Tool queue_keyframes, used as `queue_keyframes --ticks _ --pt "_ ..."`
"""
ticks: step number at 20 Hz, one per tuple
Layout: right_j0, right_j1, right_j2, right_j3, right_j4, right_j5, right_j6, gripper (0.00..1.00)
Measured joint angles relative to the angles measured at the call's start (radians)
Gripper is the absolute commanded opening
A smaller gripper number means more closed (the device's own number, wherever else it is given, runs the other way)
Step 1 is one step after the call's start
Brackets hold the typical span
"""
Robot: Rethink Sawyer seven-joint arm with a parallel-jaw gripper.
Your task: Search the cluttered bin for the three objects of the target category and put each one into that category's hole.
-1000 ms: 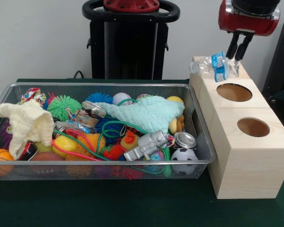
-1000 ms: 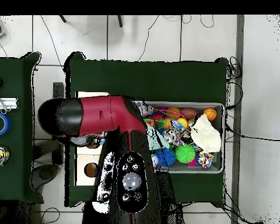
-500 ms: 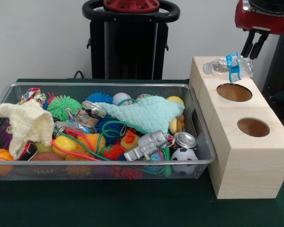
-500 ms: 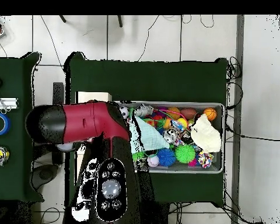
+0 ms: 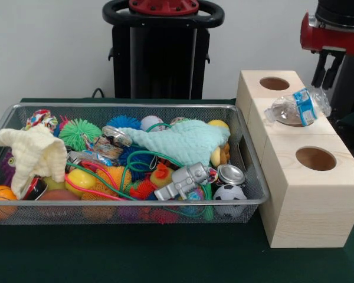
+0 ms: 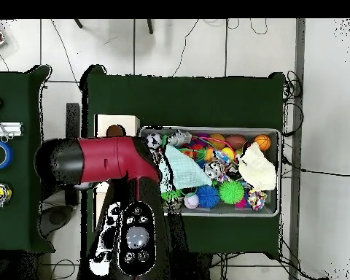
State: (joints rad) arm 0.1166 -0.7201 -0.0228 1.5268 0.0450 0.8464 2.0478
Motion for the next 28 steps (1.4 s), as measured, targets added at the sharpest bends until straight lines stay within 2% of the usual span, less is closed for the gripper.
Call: queue_keyframes --ticks 6,16,28 --pt "0.022 0.029 -0.005 0.034 0.051 -0.082 0.003 0.00" --pt "0.080 0.021 -0.015 0.104 0.126 -0.083 0.005 0.00" --pt "0.090 -0.005 -0.061 0.124 0.130 -0.067 0.005 0.00"
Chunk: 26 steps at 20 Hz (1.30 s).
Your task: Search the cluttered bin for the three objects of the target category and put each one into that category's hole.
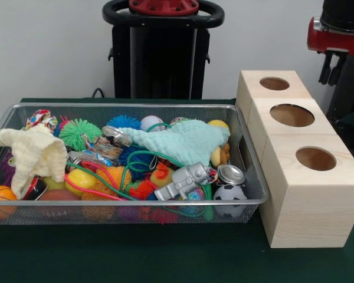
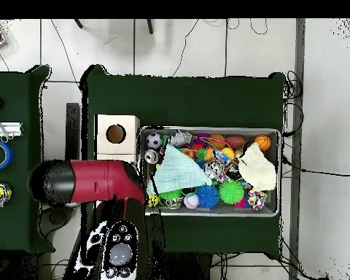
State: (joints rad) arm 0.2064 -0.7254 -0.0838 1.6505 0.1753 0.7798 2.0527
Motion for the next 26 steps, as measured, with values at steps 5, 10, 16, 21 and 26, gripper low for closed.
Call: queue_keyframes --ticks 5,10,16,21,26 --pt "-0.012 0.023 -0.018 -0.029 -0.017 0.003 0.000 0.00" --pt "-0.070 0.060 -0.019 -0.066 -0.056 0.003 0.000 0.00" --pt "-0.214 0.087 0.000 -0.092 -0.122 0.003 0.000 0.00" --pt "-0.331 0.086 0.033 -0.094 -0.164 0.003 -0.008 0.00" --pt "-0.478 0.064 0.086 -0.093 -0.221 0.003 -0.041 0.00"
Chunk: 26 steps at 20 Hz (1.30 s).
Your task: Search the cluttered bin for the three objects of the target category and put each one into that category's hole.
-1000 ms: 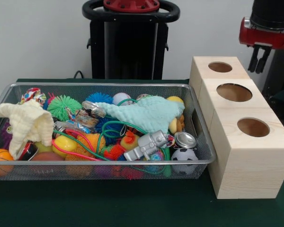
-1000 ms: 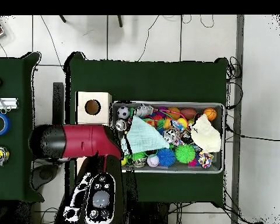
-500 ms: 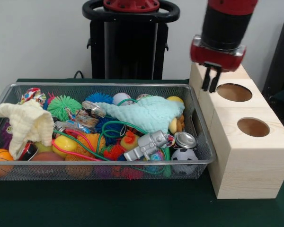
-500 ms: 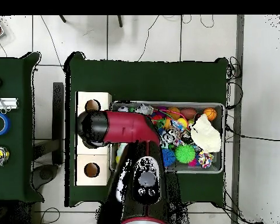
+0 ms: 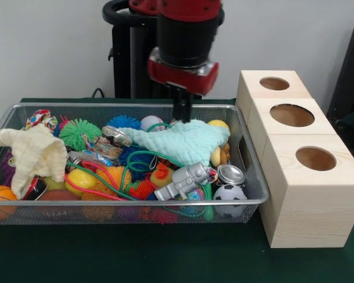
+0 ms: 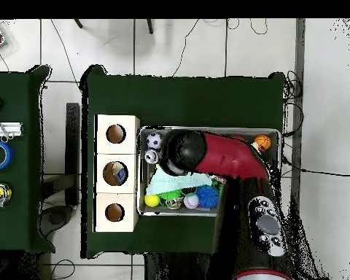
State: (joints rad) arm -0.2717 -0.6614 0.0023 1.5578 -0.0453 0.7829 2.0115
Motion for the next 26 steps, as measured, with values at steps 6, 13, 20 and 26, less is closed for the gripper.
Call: queue_keyframes --ticks 6,13,20,26 --pt "-0.142 -0.071 0.061 0.057 -0.058 -0.012 -0.048 0.00" --pt "-0.293 -0.135 0.161 0.188 -0.118 -0.093 -0.078 0.00" --pt "-0.406 -0.148 0.285 0.322 -0.181 -0.182 -0.078 0.00" --pt "-0.442 -0.147 0.357 0.396 -0.232 -0.219 -0.078 1.00"
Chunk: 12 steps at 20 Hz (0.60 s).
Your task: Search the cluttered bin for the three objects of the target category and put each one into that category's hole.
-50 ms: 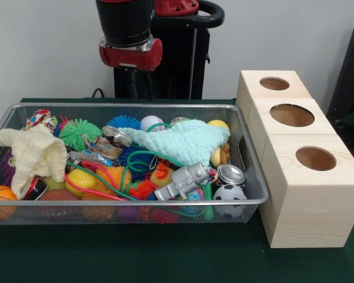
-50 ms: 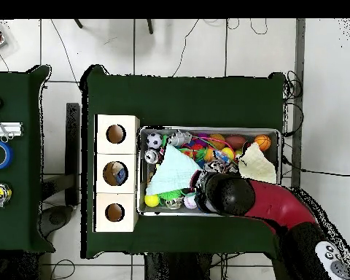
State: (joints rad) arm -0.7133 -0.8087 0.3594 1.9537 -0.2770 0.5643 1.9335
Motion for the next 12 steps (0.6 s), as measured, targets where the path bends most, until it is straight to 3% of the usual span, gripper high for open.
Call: queue_keyframes --ticks 10,11,12 --pt "-0.072 0.059 0.106 0.010 -0.110 -0.011 0.000 1.00" --pt "-0.089 0.081 0.128 0.001 -0.133 -0.011 0.000 0.00" --pt "-0.091 0.085 0.131 0.000 -0.137 -0.011 0.000 0.00"
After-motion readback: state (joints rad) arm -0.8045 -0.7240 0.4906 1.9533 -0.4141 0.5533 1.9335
